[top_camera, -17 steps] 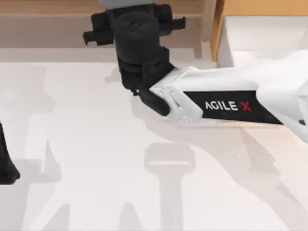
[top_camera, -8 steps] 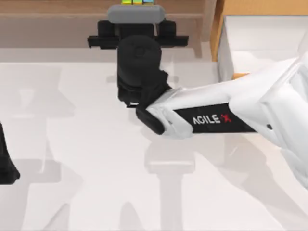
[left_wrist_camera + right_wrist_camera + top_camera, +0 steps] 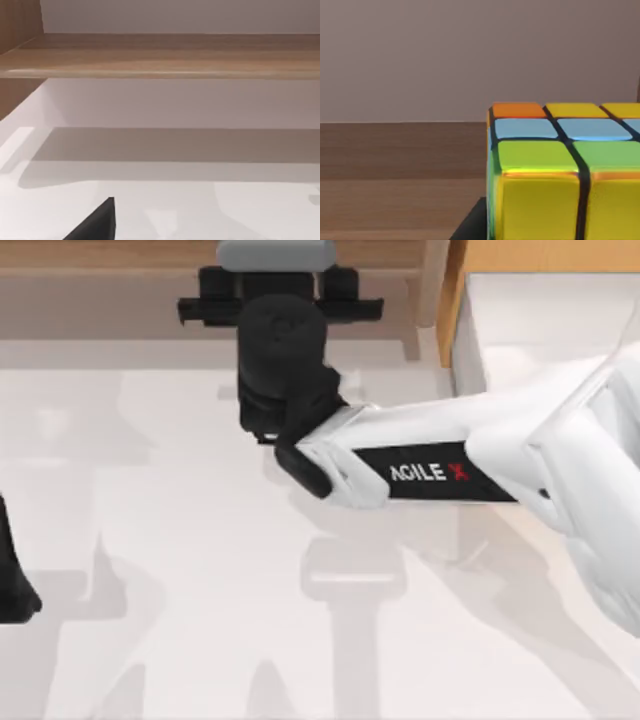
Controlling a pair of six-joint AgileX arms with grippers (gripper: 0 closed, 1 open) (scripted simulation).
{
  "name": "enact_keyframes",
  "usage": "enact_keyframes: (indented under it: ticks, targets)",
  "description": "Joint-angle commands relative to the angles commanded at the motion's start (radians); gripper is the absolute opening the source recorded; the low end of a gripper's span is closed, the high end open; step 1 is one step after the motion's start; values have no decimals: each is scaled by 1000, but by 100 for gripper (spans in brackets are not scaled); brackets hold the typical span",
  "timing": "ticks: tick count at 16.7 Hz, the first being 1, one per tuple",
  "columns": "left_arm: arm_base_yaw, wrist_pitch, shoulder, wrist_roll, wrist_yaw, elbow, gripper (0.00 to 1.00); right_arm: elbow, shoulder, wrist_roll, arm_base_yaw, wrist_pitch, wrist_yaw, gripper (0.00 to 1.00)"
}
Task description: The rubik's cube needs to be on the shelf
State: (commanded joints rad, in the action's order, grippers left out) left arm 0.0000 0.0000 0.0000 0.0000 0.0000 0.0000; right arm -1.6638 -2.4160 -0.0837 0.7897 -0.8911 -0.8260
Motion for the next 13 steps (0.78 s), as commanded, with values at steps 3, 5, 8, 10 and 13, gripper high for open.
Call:
enact_keyframes:
  ticks: [3, 5, 8, 10, 13]
  targets:
    - [0, 0, 0, 0, 0, 0, 100, -126, -57, 1, -28, 62, 23, 0]
    - [0, 0, 0, 0, 0, 0, 100, -182, -89, 1, -46, 96, 35, 0]
    - [0, 0, 0, 0, 0, 0, 100, -312, -138, 7, -68, 148, 65, 0]
    - [0, 0, 0, 0, 0, 0, 100, -390, -180, 9, -88, 197, 88, 0]
    - [0, 0, 0, 0, 0, 0, 100, -431, -212, 6, -101, 232, 103, 0]
